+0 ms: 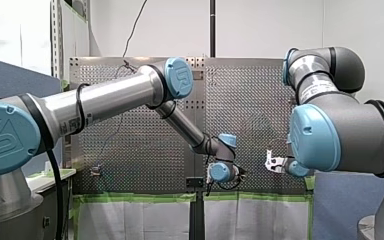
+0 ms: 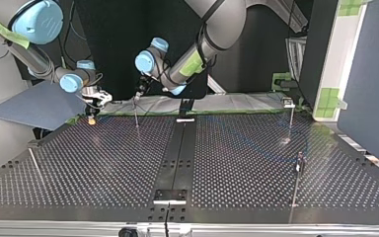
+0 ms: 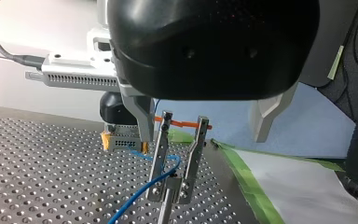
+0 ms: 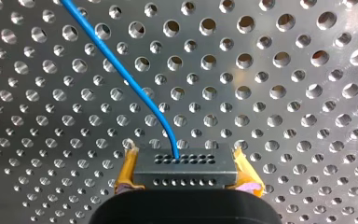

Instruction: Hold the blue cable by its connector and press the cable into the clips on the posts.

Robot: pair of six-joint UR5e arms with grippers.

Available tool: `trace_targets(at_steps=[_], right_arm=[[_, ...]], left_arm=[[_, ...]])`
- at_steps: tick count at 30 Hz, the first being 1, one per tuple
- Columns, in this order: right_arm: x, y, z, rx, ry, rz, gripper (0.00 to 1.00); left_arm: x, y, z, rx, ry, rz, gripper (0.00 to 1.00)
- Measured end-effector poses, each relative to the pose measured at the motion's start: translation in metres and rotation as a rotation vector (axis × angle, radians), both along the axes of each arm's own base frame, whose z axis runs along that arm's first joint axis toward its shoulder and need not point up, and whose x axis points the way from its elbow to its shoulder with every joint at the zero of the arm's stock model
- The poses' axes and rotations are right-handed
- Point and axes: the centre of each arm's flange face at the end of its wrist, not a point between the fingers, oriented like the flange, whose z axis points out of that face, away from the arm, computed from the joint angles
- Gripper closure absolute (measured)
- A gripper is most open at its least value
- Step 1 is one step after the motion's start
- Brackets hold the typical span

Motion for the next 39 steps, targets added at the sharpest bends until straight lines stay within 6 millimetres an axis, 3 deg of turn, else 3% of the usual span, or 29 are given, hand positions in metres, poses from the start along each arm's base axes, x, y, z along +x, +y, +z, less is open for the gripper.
trace_targets(at_steps=[32, 39], right_arm=[[0.0, 0.0, -0.001, 0.001, -0.003, 0.0, 1.0], [0.0, 0.0, -0.001, 0.003, -0.003, 0.0, 1.0]], left_arm=[[0.001, -0.007, 0.008, -0.033, -0.003, 0.007, 0.0], [-0.005, -0.006, 0.027, -0.037, -0.021, 0.009, 0.0]])
